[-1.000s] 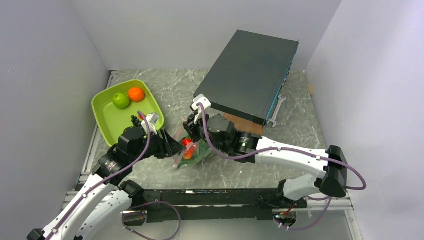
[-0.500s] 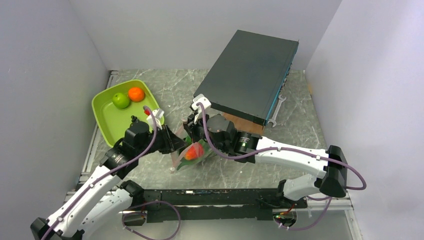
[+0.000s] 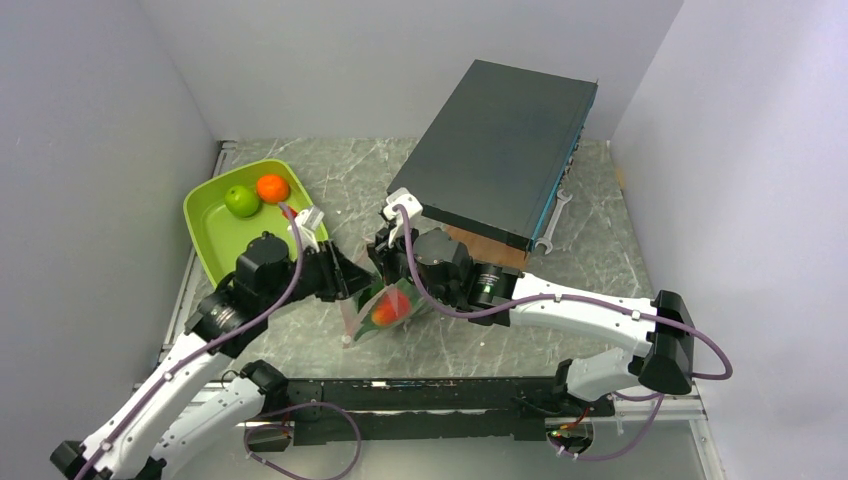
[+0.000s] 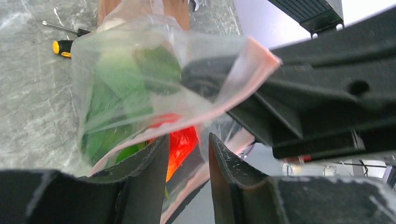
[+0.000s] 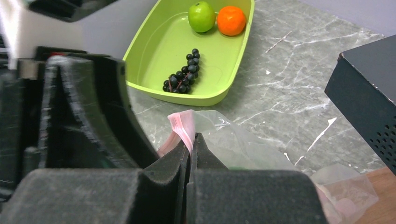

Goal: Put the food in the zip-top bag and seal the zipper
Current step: Place the fake fruit in the zipper food storage bag.

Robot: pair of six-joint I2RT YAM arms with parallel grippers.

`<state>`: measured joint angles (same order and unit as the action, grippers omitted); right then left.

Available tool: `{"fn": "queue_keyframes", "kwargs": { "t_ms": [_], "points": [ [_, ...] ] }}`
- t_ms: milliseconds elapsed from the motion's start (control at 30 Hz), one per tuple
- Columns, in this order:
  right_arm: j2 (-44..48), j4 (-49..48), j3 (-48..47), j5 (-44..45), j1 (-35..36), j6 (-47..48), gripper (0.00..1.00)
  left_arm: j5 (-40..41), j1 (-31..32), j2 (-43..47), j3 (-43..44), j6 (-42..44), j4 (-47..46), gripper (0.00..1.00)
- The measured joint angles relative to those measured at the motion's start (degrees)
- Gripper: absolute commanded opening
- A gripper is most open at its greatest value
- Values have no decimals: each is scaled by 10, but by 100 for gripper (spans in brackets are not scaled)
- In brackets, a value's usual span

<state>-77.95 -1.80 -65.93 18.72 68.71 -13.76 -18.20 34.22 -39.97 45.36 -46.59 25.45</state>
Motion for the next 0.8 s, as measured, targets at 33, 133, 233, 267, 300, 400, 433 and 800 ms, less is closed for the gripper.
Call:
{"fn": "queue_keyframes", "kwargs": {
  "t_ms": [33, 133, 233, 267, 300, 400, 433, 800],
  "points": [
    [0, 0, 0, 2, 0, 0, 0, 0, 0, 9, 0, 3, 7, 42],
    [1, 0, 0, 4, 0, 0, 0, -15, 0, 32, -1, 11, 31, 40],
    [3, 1, 0, 5, 0, 0, 0, -49, 0, 30, -13, 25, 46, 36],
    [3, 1, 0, 5, 0, 0, 0, -56, 1, 26, -20, 28, 51, 35],
    [3, 1, 0, 5, 0, 0, 0, -62, 2, 23, -27, 32, 58, 35],
    [3, 1, 0, 5, 0, 0, 0, -75, 6, 14, -45, 42, 70, 36],
    [3, 2, 0, 6, 0, 0, 0, -78, 7, 14, -50, 45, 71, 37],
    [3, 15, -4, 5, 0, -5, 0, -121, 28, -12, -61, 78, 44, 54]
  ]
}}
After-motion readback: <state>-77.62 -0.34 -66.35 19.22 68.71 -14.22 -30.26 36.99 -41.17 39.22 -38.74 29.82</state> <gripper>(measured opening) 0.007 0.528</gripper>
